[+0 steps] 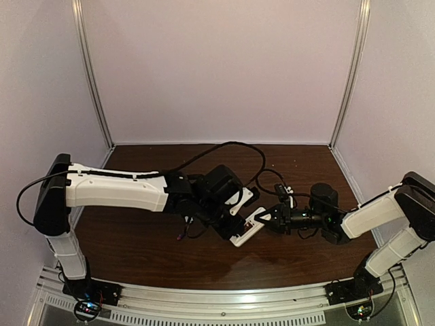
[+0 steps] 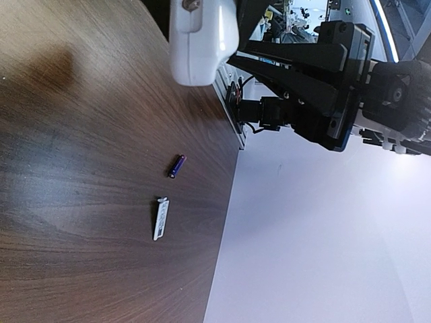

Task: Load the batteries into the remote control
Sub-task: Place the battery in the battery compartment.

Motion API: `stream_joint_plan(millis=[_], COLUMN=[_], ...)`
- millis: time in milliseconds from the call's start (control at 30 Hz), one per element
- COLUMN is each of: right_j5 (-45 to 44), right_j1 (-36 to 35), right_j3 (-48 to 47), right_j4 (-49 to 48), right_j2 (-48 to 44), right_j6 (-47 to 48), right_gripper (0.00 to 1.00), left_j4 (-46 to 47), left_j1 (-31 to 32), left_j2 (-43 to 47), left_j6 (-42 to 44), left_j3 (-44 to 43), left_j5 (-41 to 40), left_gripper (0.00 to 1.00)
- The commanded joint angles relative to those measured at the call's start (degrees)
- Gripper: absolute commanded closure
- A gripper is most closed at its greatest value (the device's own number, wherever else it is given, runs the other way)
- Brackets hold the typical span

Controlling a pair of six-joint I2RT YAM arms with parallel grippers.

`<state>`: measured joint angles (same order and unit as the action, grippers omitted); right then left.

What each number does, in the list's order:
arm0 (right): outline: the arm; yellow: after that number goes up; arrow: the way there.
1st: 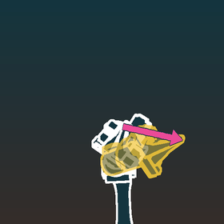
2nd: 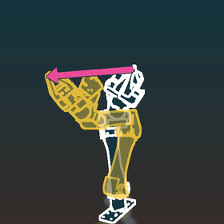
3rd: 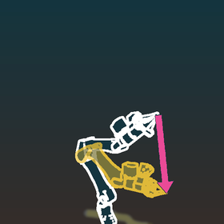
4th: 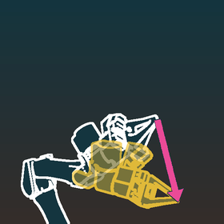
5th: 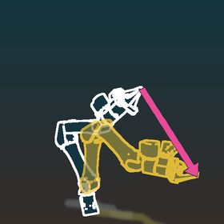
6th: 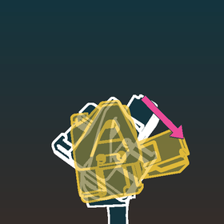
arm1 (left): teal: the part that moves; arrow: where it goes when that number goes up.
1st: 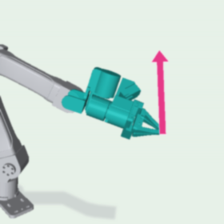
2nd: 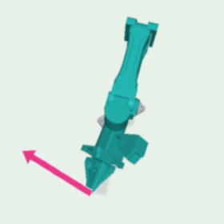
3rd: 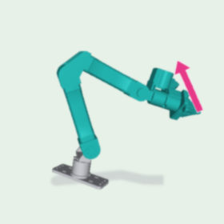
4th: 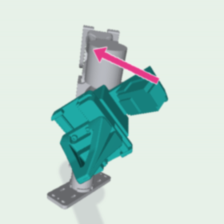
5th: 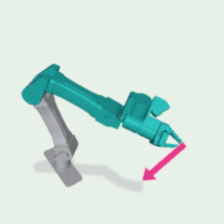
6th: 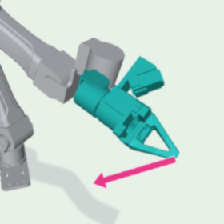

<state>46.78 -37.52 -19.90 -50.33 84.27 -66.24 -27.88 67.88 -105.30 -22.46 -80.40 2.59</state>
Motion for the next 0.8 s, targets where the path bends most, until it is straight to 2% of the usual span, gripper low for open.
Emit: stream_joint_plan(millis=[0, 300, 567, 767], right_j5=[-0.48, -1.6, -1.61, -1.55], right_j1=[-0.8, -1.67, -1.86, -1.88], right_j3=[-0.14, -0.07, 0.27, 0.31], right_j4=[-3.17, -3.86, -5.26, -5.53], right_j2=[0.26, 1.02, 1.88, 2.2], right_j6=[-0.82, -1.86, -3.03, -3.2], right_gripper=[1.0, 1.0, 1.0, 1.0], left_j4=[-3.15, -4.95, -5.54, -5.68], left_j1=[-0.39, -0.62, -0.92, -1.03], left_j2=[-2.56, -4.79, -5.2, -5.0], left_j6=[-0.39, -1.15, -1.71, -2.13], left_j3=[-1.52, -2.73, -3.1, -3.21], left_j5=[-1.62, -3.92, -4.78, -5.27], left_gripper=[1.0, 0.98, 0.8, 0.76])
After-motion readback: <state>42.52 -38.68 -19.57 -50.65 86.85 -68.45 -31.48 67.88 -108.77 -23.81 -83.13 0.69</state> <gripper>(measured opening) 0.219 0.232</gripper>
